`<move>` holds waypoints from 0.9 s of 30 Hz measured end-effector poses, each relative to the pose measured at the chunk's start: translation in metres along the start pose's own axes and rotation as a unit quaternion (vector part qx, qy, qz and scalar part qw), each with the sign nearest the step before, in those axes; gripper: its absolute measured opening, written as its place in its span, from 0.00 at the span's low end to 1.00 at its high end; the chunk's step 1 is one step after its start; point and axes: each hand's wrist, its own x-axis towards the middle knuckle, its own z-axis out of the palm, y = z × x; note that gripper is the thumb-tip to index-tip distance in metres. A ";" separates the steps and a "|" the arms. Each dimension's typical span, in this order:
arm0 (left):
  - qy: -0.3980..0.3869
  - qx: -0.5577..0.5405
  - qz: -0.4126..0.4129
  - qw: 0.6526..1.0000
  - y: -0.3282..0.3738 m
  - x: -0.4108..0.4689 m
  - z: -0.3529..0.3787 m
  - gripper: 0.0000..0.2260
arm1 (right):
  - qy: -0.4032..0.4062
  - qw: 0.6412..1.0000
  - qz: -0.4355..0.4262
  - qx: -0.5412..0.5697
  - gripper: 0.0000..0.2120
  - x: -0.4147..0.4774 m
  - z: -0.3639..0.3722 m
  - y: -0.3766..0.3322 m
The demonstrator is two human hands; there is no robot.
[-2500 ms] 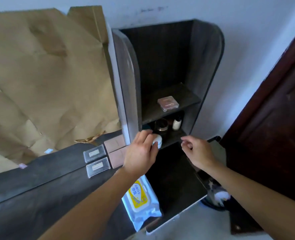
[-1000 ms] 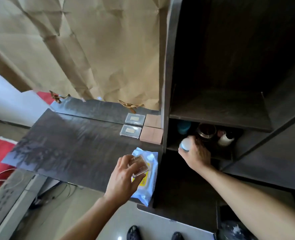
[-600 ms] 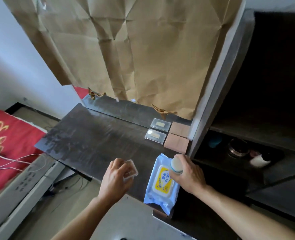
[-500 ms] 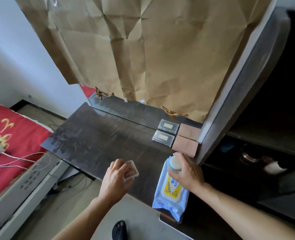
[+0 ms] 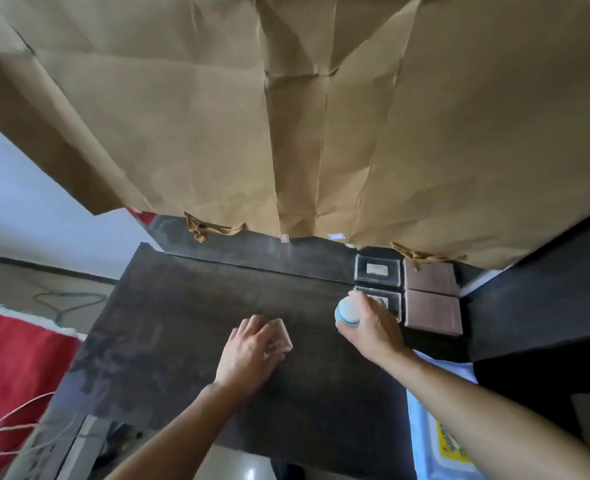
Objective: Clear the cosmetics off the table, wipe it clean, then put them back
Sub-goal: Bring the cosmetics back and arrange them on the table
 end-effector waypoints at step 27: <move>-0.080 0.096 0.118 0.985 -0.022 0.130 0.045 0.19 | 0.077 0.994 -0.015 -0.070 0.23 0.039 0.027 0.001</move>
